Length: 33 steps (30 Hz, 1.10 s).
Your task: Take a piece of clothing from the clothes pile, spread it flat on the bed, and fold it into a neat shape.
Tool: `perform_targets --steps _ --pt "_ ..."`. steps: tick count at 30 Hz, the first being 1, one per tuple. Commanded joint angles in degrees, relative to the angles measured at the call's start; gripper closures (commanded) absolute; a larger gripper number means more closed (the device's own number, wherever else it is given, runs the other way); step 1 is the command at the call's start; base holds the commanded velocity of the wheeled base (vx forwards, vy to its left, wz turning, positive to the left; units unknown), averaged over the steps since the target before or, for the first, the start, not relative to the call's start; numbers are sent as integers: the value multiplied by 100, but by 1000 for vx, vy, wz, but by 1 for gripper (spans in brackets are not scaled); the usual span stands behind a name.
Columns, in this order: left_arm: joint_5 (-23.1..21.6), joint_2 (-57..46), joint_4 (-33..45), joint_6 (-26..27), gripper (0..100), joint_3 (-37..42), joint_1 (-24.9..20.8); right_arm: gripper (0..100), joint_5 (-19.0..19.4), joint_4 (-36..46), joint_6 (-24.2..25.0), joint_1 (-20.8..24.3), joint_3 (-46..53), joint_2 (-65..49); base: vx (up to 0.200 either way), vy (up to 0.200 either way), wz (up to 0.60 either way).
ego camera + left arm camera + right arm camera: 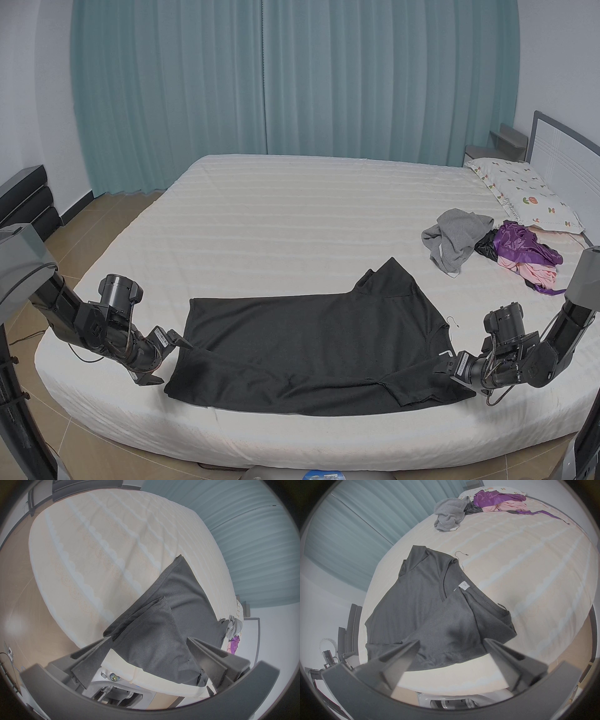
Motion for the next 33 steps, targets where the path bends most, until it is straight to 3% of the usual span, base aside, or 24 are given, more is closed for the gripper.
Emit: perform_targets --steps 1,11,15,22,28,32,33 --pt "3 -7 -1 7 0 -2 0 0 7 12 -24 -60 -119 -18 0 0 0" --pt "12 -60 -159 -28 0 -10 8 0 121 3 -85 -200 -743 360 0 0 0" --pt "21 -51 -168 -46 0 -28 17 0 341 -5 -59 -244 -901 386 0 0 0" --pt "3 -7 -168 -28 0 -2 -9 0 437 -58 3 -297 -954 369 0 0 0" --pt "12 28 -256 68 0 60 -106 0 859 -67 161 -455 -849 325 0 0 0" --pt "29 72 -397 112 0 16 -159 0 938 -190 161 -534 -726 360 0 0 0" --pt "56 204 -458 350 0 -63 -264 0 938 -401 161 -569 -629 386 0 0 0"
